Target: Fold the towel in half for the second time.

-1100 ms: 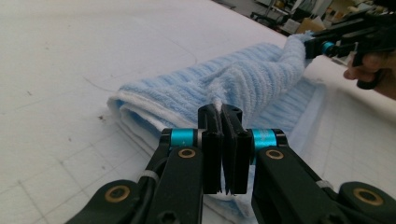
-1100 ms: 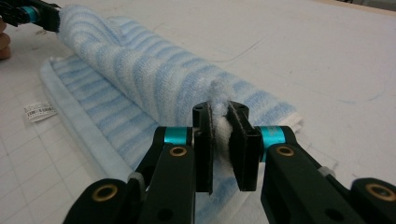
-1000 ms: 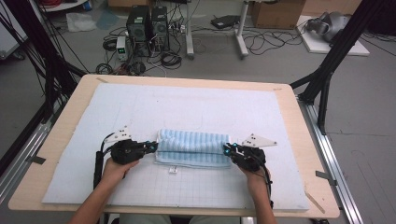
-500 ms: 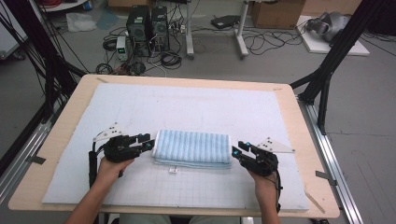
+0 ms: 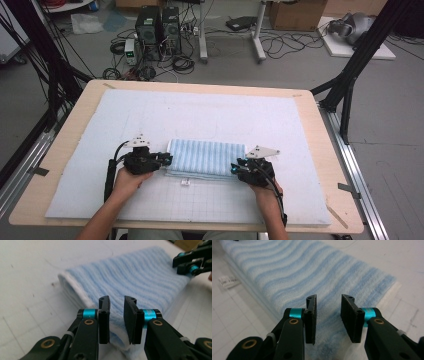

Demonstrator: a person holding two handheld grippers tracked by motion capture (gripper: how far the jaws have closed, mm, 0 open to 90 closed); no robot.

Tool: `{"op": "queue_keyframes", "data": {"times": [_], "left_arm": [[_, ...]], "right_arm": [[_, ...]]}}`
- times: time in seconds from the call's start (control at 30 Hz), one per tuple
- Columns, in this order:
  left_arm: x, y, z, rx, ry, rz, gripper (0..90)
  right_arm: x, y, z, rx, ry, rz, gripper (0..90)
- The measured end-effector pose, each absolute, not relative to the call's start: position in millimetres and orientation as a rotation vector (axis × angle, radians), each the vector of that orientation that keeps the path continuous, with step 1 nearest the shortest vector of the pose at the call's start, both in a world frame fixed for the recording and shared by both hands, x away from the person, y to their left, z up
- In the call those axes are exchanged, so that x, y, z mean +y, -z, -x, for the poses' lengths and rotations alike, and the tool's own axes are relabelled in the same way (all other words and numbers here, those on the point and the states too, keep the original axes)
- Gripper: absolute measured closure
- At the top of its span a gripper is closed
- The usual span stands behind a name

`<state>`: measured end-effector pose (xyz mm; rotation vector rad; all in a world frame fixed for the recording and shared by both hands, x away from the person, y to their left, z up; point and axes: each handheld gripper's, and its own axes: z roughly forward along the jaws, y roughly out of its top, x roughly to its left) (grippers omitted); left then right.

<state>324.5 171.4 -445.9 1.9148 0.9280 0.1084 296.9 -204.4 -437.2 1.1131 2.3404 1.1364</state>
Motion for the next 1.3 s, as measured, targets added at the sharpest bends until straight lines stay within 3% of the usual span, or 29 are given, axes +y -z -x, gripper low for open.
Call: {"op": "queue_keyframes", "data": {"times": [0.27,0.47,0.67,0.87,1.0,1.2,1.3], "left_arm": [[168.0,451.4,-314.4,0.911,-0.071,-1.953,79.8],[172.1,447.4,-311.9,0.897,-0.030,-1.937,77.7],[176.8,434.7,-331.3,0.860,-0.216,-1.781,69.2],[173.5,438.6,-356.6,0.902,-0.268,-1.727,69.0],[174.3,442.8,-359.1,0.921,-0.264,-1.724,68.5],[182.5,434.0,-355.2,0.931,-0.286,-1.652,51.1],[186.9,429.6,-352.1,0.928,-0.318,-1.626,39.5]], "right_arm": [[-214.5,442.4,-293.8,2.353,-1.111,-1.113,66.2],[-218.4,439.0,-293.8,2.373,-1.103,-1.103,65.0],[-219.2,424.9,-314.5,2.273,-1.251,-1.153,62.5],[-217.5,429.3,-345.3,2.242,-1.203,-1.246,72.9],[-217.6,438.2,-355.3,2.262,-1.110,-1.283,73.6],[-229.5,429.3,-346.6,2.204,-1.132,-1.271,64.4],[-237.9,419.4,-334.0,2.143,-1.184,-1.232,50.8]]}}
